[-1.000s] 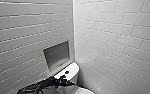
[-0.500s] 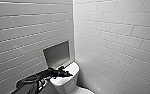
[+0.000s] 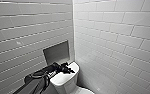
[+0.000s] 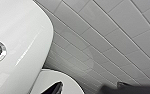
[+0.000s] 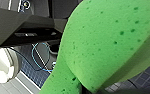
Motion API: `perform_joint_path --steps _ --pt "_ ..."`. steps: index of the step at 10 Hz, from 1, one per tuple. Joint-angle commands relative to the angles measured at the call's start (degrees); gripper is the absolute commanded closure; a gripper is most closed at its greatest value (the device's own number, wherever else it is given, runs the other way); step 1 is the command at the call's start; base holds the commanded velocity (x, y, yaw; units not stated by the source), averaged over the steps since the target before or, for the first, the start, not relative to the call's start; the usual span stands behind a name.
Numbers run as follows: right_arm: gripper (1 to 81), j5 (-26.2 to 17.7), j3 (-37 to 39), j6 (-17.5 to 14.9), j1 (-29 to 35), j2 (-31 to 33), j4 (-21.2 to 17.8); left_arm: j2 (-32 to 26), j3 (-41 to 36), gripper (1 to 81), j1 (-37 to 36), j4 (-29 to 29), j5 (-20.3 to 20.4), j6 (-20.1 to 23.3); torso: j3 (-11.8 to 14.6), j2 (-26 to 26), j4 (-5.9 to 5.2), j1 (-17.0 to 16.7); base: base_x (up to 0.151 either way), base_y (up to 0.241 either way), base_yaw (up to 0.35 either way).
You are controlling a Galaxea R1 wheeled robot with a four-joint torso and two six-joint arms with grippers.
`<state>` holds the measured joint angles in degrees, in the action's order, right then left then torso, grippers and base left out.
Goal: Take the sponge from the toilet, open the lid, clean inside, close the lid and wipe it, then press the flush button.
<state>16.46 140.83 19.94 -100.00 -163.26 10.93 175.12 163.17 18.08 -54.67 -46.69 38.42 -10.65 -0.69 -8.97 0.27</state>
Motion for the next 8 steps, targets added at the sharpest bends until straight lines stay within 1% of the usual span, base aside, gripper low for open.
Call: perform_joint_path --steps 1,2,3,4,5,6,7,8 --pt "81.1 -2.92 1.36 -0.26 -2.53 -3.14 1.19 -0.73 0.75 1.0 -12.93 2.29 0.89 -3.44 0.00 0.00 0.00 0.00 0.000 0.000 0.000" --pt "81.1 -2.92 2.67 -0.52 -2.80 -4.02 1.28 -0.64 0.75 1.0 -13.37 3.42 1.50 -4.49 -0.02 0.00 0.00 0.00 0.000 0.000 0.000" --pt "81.1 -3.01 3.83 -1.13 -3.15 -5.26 1.37 -0.55 0.75 1.0 -13.64 5.37 3.36 -5.38 -0.02 0.00 0.00 0.00 0.000 0.000 0.000" --pt "81.1 -3.36 4.62 -2.44 -3.76 -6.40 1.37 -0.55 0.75 1.0 -13.81 7.29 4.67 -6.86 -0.02 0.00 0.00 0.00 0.000 0.000 0.000" --pt "81.1 -3.36 5.23 -3.50 -4.29 -7.28 1.28 -0.38 0.75 1.0 -13.81 8.09 5.29 -7.49 -0.02 0.00 0.00 0.00 0.000 0.000 0.000" --pt "81.1 -3.36 5.50 -3.77 -4.73 -7.72 1.28 -0.03 0.75 1.0 -13.81 8.97 6.17 -7.49 -0.02 0.00 0.00 0.00 0.000 0.000 0.000" --pt "81.1 -3.45 5.59 -4.21 -4.91 -7.98 1.28 0.41 1.01 81.1 -13.81 10.11 8.36 -8.10 -0.02 0.00 0.00 0.00 0.000 0.000 0.000" --pt "81.1 -3.88 5.51 -4.73 -5.08 -8.16 1.37 0.85 1.45 81.1 -13.81 12.02 9.60 -8.88 -0.02 0.00 0.00 0.00 0.000 0.000 0.000"
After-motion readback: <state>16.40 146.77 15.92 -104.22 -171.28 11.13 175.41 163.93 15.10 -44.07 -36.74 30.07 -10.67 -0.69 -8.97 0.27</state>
